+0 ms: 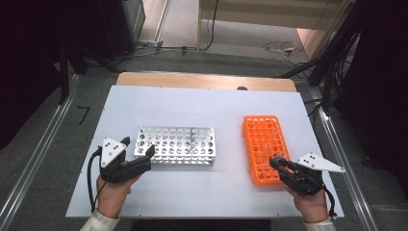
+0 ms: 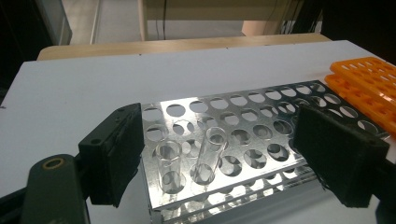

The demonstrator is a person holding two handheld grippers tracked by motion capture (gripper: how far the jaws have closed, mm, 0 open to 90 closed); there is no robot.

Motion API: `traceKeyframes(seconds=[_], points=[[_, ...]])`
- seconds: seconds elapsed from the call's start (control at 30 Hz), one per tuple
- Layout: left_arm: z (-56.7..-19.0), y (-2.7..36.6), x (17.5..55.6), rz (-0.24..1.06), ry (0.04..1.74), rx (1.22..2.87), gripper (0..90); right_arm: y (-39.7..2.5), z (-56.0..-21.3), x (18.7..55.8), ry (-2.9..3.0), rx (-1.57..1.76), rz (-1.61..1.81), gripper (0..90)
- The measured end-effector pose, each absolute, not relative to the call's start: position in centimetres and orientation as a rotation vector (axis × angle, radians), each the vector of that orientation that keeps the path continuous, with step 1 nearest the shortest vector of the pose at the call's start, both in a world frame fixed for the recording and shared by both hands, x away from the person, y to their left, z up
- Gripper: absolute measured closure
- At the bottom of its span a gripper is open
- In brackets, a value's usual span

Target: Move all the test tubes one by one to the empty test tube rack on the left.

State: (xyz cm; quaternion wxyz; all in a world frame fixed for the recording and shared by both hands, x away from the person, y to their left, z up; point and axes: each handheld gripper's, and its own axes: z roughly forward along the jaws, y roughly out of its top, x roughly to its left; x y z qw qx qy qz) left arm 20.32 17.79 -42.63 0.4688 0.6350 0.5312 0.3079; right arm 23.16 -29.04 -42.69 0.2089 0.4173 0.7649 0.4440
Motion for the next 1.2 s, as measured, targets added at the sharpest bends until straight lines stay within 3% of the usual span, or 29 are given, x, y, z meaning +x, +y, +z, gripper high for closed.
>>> traceKeyframes(seconds=[1.2], points=[[-43.2,14.1,20.2,0.683,1.213,1.65,16.2,-19.6,-44.4,23.4,2.377,0.935,1.232,72.8]])
